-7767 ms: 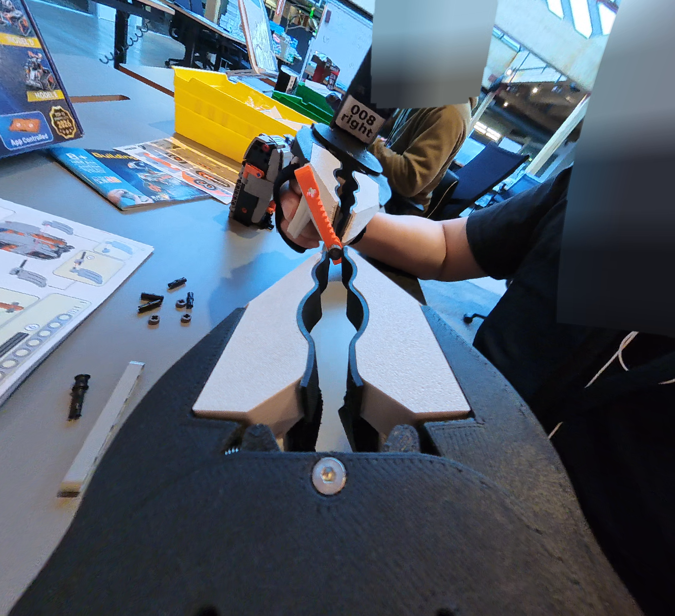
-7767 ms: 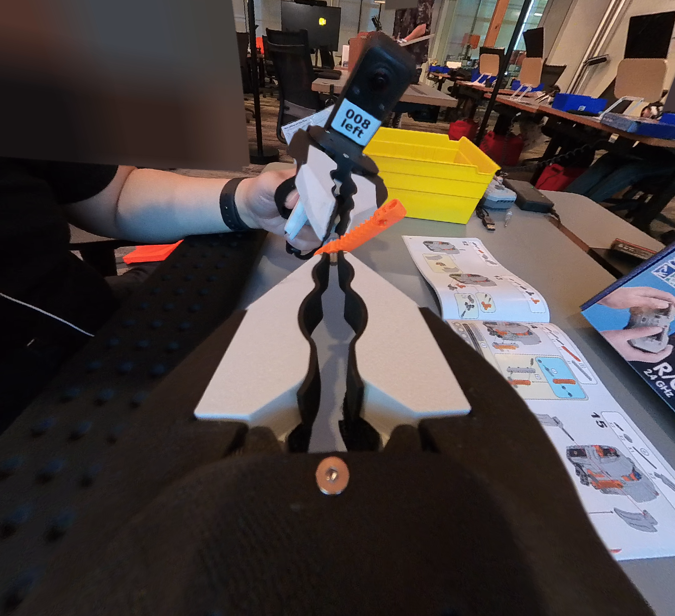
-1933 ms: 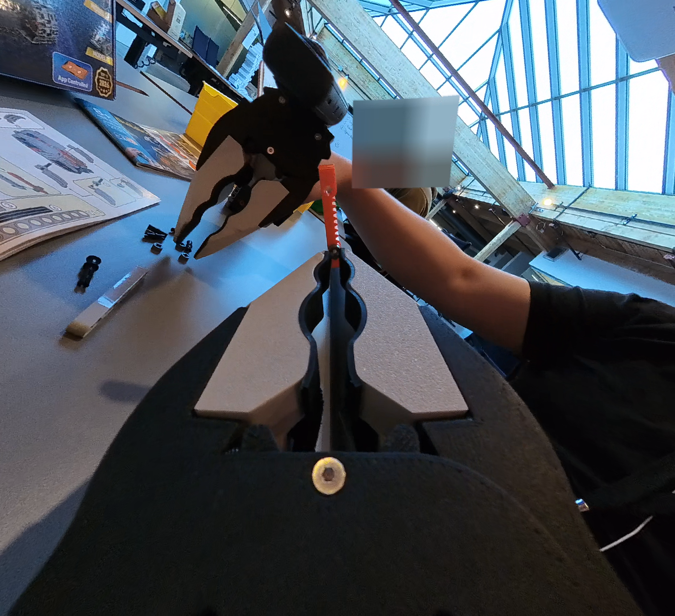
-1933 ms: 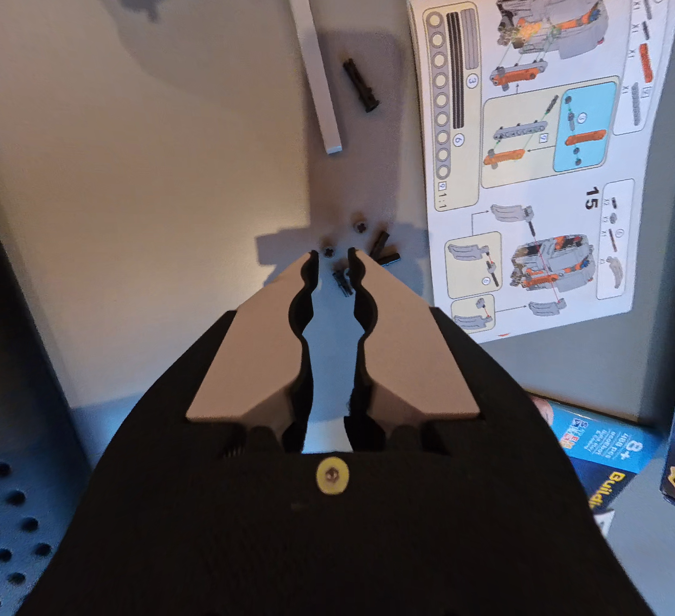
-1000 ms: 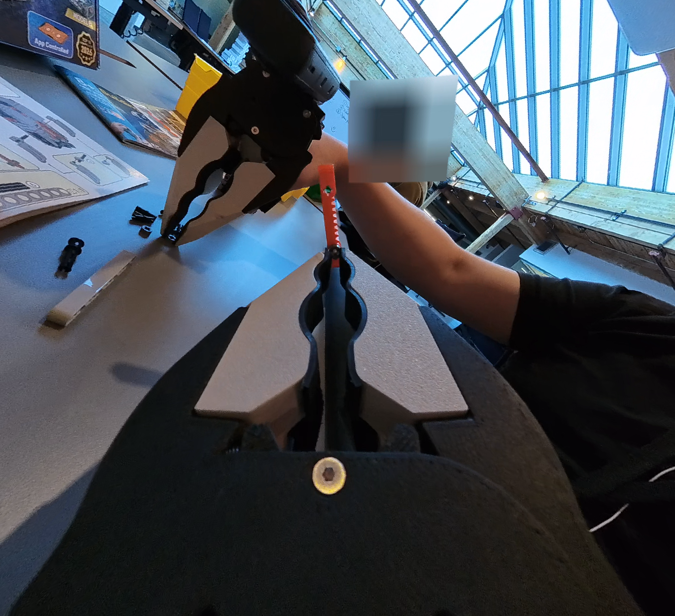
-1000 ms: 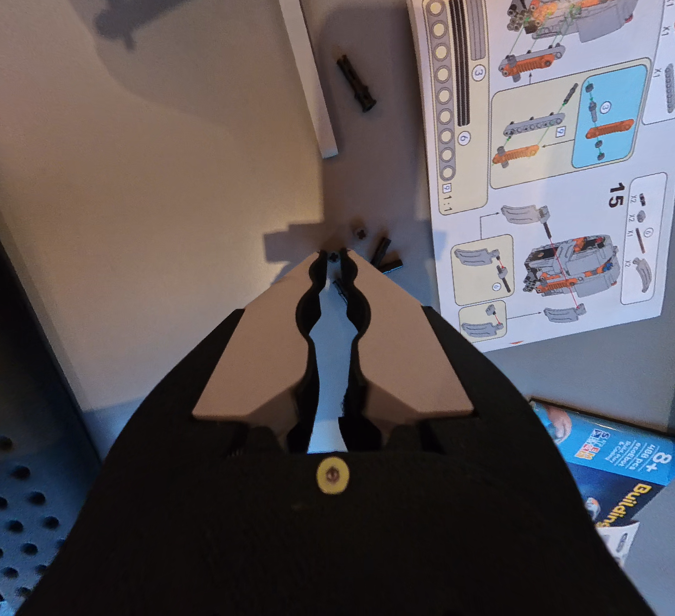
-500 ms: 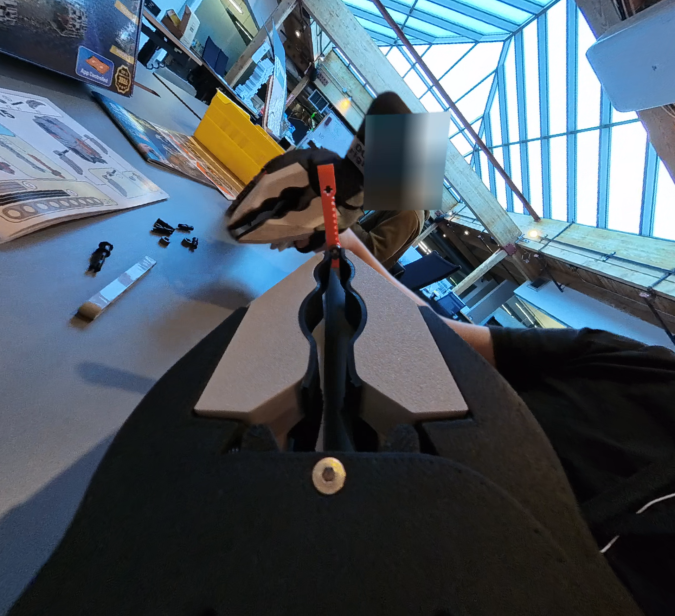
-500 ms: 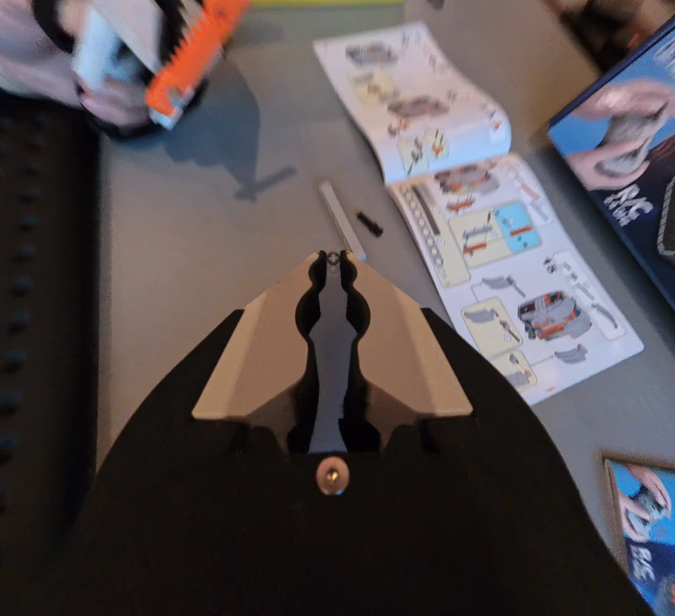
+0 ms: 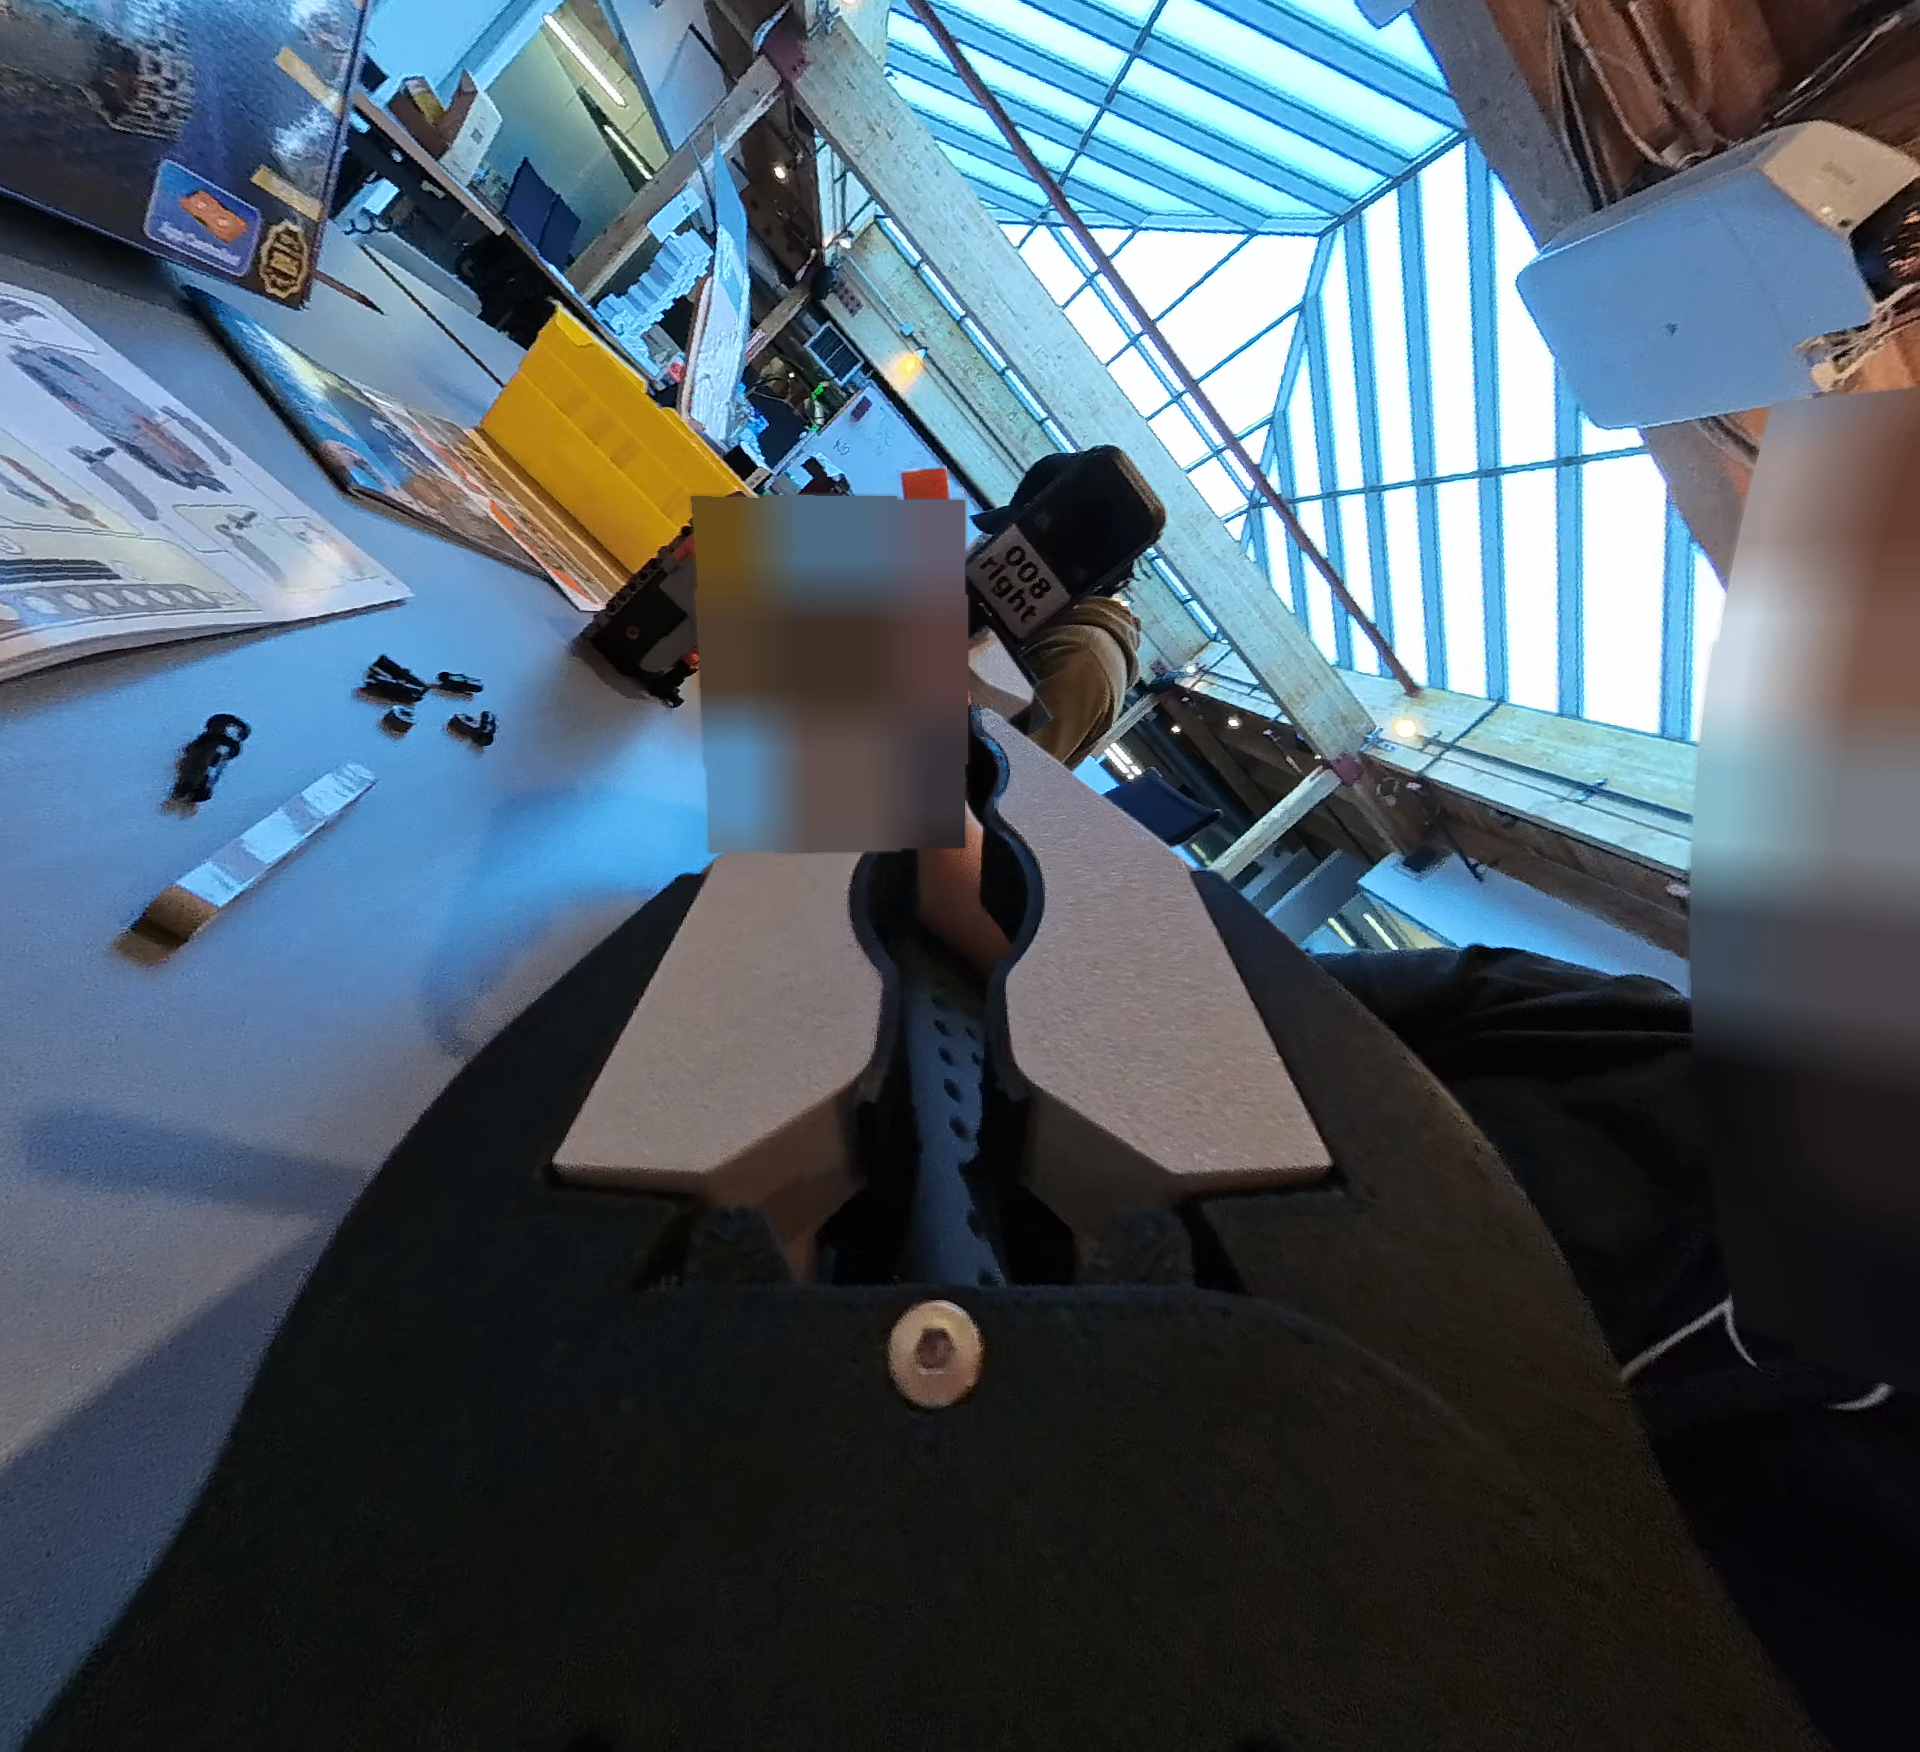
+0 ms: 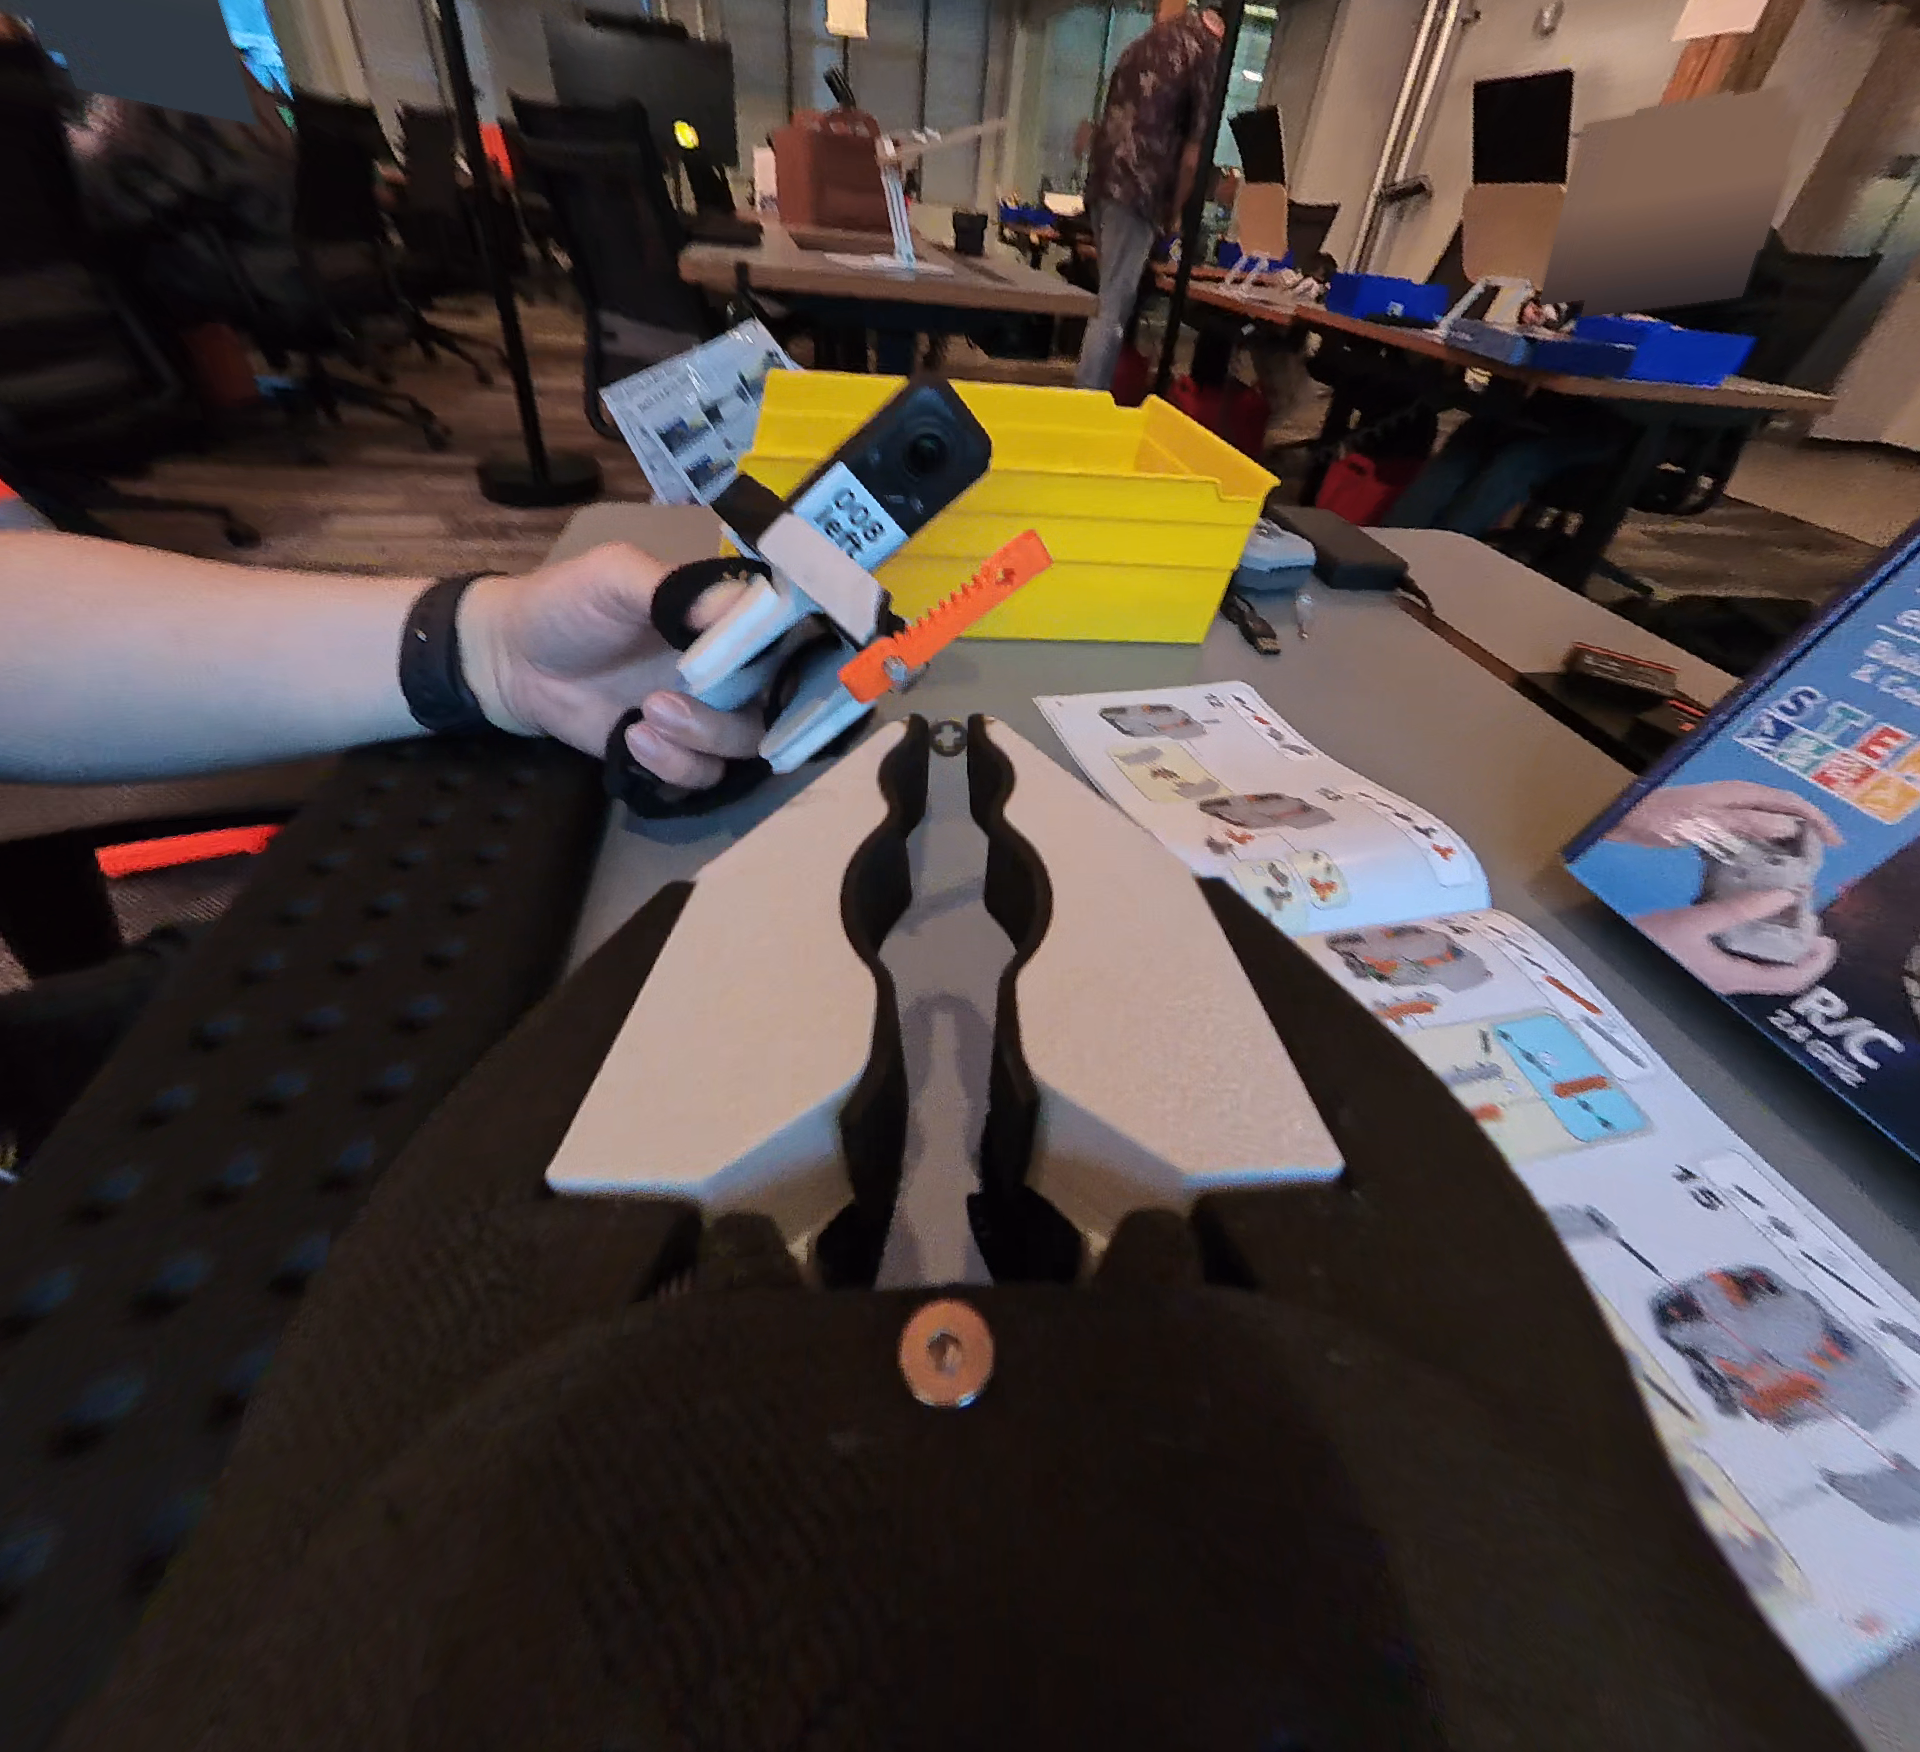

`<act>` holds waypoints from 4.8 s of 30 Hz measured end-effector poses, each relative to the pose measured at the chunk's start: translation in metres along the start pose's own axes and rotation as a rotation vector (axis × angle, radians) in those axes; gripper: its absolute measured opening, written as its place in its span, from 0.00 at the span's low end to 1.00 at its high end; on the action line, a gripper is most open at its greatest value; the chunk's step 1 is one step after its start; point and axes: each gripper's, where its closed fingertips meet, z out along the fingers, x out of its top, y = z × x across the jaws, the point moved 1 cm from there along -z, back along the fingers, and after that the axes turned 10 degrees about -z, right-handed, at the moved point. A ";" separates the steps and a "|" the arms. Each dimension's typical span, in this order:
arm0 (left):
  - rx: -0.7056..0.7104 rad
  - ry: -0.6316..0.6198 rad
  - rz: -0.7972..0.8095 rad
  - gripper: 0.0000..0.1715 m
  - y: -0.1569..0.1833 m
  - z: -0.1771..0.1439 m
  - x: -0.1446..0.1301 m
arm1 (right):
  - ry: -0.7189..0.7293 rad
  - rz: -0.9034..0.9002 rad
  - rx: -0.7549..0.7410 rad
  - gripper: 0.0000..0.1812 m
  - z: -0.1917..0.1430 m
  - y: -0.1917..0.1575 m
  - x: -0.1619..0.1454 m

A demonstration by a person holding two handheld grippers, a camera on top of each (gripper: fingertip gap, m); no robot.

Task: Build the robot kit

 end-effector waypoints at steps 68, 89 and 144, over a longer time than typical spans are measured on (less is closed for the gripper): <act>1.318 -0.133 0.970 0.00 -0.057 -0.043 0.026 | -0.712 -0.304 -0.698 0.03 -0.028 0.072 -0.070; 0.457 0.000 0.383 0.00 -0.018 -0.014 0.004 | -0.061 0.085 -0.171 0.02 0.012 -0.001 -0.006; -0.134 -0.156 -0.059 0.00 0.028 -0.002 -0.026 | 0.065 -0.175 0.027 0.03 0.020 -0.048 0.024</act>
